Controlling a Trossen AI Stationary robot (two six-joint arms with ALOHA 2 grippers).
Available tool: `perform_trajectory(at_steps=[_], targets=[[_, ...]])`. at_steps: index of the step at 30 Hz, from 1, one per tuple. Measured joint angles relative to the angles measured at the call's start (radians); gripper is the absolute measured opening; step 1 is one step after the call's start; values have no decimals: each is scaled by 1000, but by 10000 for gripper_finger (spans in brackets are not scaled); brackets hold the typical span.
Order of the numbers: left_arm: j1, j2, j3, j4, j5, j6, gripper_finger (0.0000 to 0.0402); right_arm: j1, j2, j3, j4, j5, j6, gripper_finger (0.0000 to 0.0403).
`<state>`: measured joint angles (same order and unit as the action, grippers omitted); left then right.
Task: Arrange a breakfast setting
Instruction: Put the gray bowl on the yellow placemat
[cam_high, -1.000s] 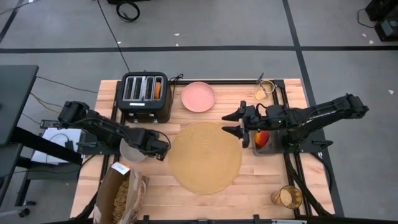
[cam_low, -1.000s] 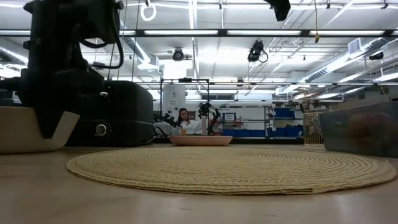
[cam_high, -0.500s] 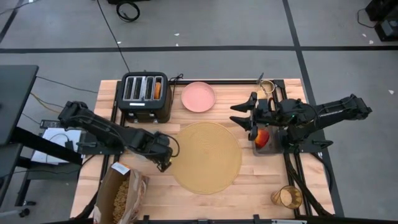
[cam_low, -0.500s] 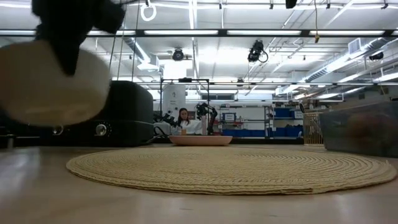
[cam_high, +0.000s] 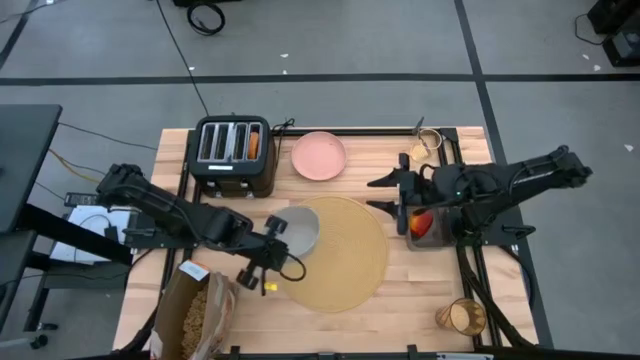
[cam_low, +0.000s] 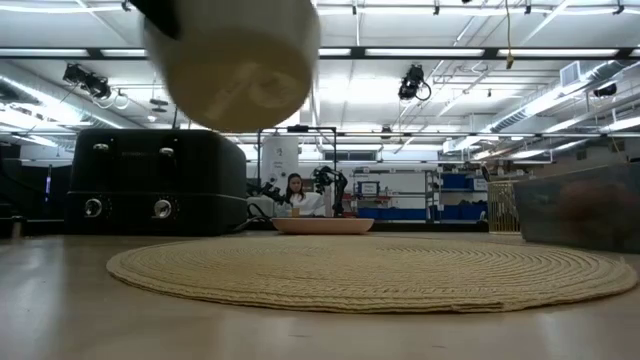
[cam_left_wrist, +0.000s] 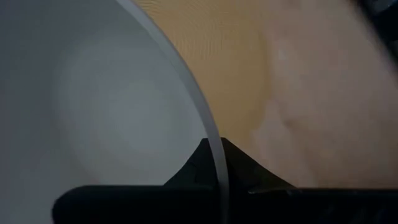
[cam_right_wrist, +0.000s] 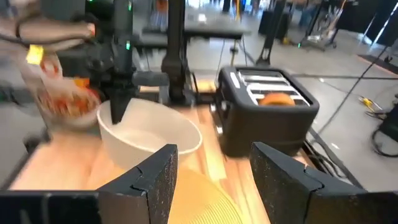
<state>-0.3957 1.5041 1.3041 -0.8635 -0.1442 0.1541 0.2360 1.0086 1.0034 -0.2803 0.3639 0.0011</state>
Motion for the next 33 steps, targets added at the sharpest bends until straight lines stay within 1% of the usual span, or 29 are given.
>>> perform_trajectory(at_steps=[5,8,11,17,21,24,26,33], targets=[[45,87,0,198,-21,213,10,10,57,98,-176,1,-4,209],[70,142,0,293,-14,283,11,20,72,117,-263,7,-4,209],[93,189,0,333,4,326,11,34,73,124,-353,16,36,209],[111,277,0,380,8,458,12,69,87,124,-509,10,183,209],[110,344,0,391,0,561,12,92,111,124,-535,9,237,209],[105,385,0,379,-32,618,12,102,134,124,-536,9,266,209],[104,403,0,368,-77,651,12,108,150,124,-535,9,287,209],[102,409,0,341,-90,672,13,132,207,123,-523,9,321,209]])
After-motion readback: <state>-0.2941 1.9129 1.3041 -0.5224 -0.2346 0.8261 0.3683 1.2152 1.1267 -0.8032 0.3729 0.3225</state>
